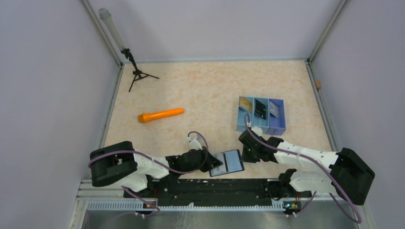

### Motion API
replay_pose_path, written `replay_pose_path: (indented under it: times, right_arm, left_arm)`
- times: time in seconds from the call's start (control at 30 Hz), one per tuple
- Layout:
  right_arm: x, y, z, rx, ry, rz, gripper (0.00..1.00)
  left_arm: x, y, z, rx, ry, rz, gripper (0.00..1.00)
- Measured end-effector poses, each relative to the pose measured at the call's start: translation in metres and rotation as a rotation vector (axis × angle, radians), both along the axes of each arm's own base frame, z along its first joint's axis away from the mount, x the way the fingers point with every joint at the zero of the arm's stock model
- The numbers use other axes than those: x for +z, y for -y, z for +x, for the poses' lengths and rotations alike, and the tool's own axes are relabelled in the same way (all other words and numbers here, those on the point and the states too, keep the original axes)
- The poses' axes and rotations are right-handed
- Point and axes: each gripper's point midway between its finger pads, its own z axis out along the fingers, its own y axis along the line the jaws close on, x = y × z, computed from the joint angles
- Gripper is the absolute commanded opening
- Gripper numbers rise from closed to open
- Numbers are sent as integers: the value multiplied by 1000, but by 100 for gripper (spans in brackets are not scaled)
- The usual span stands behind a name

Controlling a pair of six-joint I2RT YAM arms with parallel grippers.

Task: Put the credit cards into the card holder
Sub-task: Insert the credit card into the card holder.

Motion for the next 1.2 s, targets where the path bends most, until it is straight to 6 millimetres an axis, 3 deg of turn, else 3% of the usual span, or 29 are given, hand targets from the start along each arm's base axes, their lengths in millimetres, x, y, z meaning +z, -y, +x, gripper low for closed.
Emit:
replay_pose_path:
  times: [0.33,1.2]
  right_arm:
    - [0,0,0,0,0,-1,6]
    - [0,0,0,3,6,-6,0]
  left_arm:
    - [-9,-2,-8,-1,-39,30,0]
    - [-18,2,-2,53,-83,12,0]
